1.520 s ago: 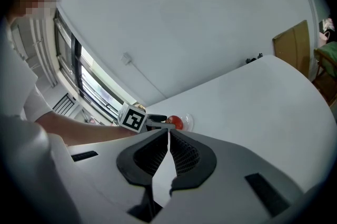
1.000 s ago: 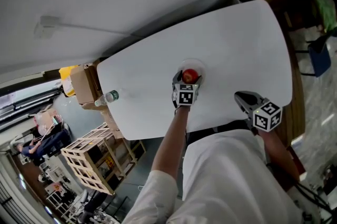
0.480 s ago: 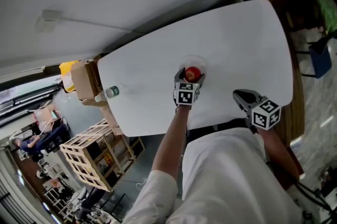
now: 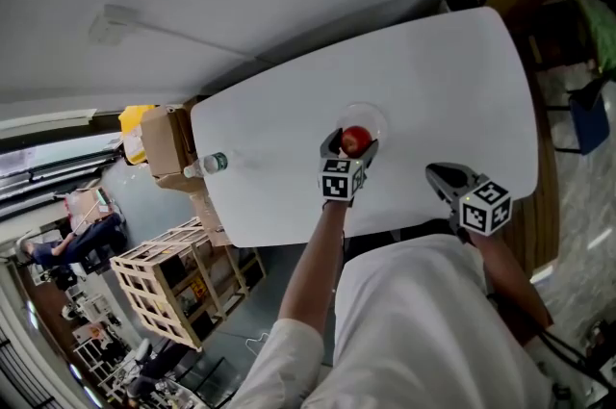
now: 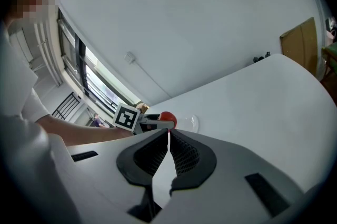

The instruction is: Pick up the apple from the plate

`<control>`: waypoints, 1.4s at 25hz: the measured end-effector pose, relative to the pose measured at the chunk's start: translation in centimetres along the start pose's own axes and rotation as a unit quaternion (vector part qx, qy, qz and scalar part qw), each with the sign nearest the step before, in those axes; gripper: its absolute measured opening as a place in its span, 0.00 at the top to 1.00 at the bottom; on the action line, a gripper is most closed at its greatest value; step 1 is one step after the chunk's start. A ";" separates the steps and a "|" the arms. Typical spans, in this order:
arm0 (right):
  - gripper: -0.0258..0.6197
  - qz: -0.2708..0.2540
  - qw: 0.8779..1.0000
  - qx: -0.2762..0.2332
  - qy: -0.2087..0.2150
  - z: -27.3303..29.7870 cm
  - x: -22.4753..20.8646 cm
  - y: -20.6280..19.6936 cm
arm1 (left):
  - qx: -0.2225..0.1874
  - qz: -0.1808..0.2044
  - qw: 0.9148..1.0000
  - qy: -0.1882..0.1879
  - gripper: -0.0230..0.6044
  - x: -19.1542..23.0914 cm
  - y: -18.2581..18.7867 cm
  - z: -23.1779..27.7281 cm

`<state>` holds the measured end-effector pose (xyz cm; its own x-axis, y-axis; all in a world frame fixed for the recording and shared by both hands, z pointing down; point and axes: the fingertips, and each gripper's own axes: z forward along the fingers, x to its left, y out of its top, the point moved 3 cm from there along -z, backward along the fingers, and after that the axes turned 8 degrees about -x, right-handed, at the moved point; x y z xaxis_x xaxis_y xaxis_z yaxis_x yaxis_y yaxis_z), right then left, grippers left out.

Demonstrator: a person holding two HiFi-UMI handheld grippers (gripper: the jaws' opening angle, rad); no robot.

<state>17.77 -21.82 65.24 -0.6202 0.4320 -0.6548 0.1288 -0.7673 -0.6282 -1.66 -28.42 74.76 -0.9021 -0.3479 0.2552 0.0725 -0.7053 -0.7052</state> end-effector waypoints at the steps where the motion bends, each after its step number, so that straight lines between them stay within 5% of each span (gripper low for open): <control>1: 0.90 -0.002 1.000 0.001 0.002 0.0 0.2 -0.1 | -0.004 -0.002 1.000 -0.001 0.32 -0.1 0.2 -0.4; 12: 0.90 -0.029 0.999 0.007 0.014 0.5 2.6 -0.9 | -0.061 -0.017 0.998 -0.023 0.32 -1.7 2.6 -5.6; 35: 0.90 -0.085 0.995 -0.038 -0.027 0.9 13.2 -4.4 | -0.109 -0.021 0.991 -0.076 0.32 0.0 -0.9 -20.1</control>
<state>8.34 -13.20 59.71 -0.6785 0.5244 -0.5144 0.0758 -0.6466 -0.7591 -10.22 -15.35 62.14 -0.8270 -0.4219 0.3717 -0.0712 -0.5771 -0.8135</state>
